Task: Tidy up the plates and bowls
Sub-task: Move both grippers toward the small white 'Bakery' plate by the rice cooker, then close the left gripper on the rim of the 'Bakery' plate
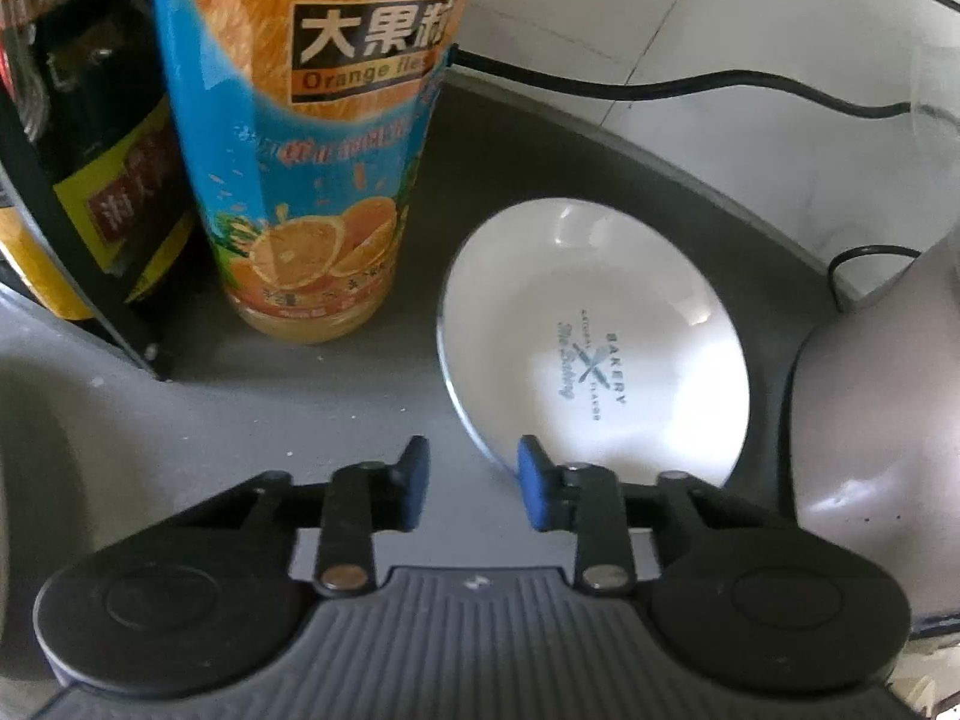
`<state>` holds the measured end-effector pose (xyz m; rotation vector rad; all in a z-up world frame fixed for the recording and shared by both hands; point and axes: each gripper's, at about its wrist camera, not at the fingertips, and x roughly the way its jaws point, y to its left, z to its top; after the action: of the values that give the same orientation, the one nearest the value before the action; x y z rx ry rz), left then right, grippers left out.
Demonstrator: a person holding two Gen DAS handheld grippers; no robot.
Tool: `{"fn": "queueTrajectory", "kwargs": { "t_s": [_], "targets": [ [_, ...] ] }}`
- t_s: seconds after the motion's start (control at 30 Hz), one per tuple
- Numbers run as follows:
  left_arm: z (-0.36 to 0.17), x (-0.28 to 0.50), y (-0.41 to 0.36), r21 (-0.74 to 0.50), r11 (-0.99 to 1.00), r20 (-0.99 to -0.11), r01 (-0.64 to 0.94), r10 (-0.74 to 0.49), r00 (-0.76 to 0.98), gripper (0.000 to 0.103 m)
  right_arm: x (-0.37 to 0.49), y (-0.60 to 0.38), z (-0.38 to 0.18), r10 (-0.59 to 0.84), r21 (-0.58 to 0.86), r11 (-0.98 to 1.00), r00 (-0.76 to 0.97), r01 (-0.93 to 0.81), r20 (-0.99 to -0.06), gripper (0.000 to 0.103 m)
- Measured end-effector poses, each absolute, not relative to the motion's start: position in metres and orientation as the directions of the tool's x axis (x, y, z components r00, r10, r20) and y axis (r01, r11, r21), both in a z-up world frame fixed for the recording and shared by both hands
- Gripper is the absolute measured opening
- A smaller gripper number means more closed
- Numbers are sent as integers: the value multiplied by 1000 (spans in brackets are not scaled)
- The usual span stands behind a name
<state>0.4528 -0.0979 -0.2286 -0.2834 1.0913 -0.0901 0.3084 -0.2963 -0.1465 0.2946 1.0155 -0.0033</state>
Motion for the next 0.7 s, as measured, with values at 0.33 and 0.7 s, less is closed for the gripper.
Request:
{"fn": "queueTrajectory", "kwargs": {
  "t_s": [0.33, 0.7],
  "targets": [
    [-225, 443, -92, -300, 953, -855, -50, -245, 457, 7, 326, -288, -149, 170, 268, 957, 534, 111, -828, 88],
    [-240, 417, -57, -291, 950, -911, -112, -239, 335, 0, 334, -284, -158, 179, 275, 955, 520, 113, -835, 88]
  ]
}}
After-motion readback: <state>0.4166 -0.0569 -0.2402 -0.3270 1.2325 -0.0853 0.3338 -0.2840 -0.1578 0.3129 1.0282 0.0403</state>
